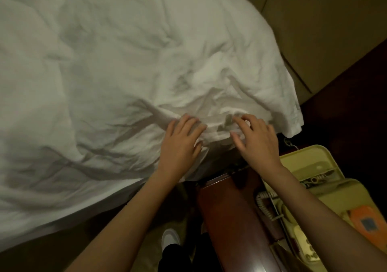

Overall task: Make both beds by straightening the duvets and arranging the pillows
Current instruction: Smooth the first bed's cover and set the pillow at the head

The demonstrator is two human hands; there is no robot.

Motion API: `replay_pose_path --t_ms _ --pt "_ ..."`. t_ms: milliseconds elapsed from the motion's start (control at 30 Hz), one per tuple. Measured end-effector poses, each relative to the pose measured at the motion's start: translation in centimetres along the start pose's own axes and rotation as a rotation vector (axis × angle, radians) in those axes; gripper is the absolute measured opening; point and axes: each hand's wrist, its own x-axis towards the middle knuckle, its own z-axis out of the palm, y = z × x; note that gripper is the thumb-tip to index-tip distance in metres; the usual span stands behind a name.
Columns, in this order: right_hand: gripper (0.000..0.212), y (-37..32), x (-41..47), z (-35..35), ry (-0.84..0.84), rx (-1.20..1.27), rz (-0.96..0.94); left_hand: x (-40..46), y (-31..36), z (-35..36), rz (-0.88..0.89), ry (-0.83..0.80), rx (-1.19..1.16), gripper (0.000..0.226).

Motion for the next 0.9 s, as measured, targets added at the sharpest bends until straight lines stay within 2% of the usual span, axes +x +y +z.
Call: replay_pose_path --t_ms 100,267,467,500,633,900 --pt "0.048 -1.3 1.4 -3.7 -0.002 0.005 0.045 1.7 -0.4 -4.9 0.014 -0.002 0.066 0.043" --pt "0.057 -3.0 4.8 -10.5 -0.028 0.027 0.097 5.1 -1.0 -13.9 -0.076 -0.11 0.092 0.048" --pt "0.069 -5.4 8.1 -16.0 -0.061 0.092 0.165 9.4 -0.7 -23.4 -0.006 -0.102 0.158 0.046" --pt "0.065 -5.8 8.5 -16.6 -0.099 0.093 0.177 9.9 -0.8 -24.6 -0.014 -0.143 0.155 0.046" --pt "0.06 -8.0 10.3 -18.8 -0.168 0.077 0.202 12.0 -2.3 -27.8 0.022 -0.142 0.158 0.047" --pt "0.062 -13.6 16.2 -20.0 -0.107 0.066 0.438 18.7 -9.0 -32.7 0.222 -0.207 0.208 0.047"
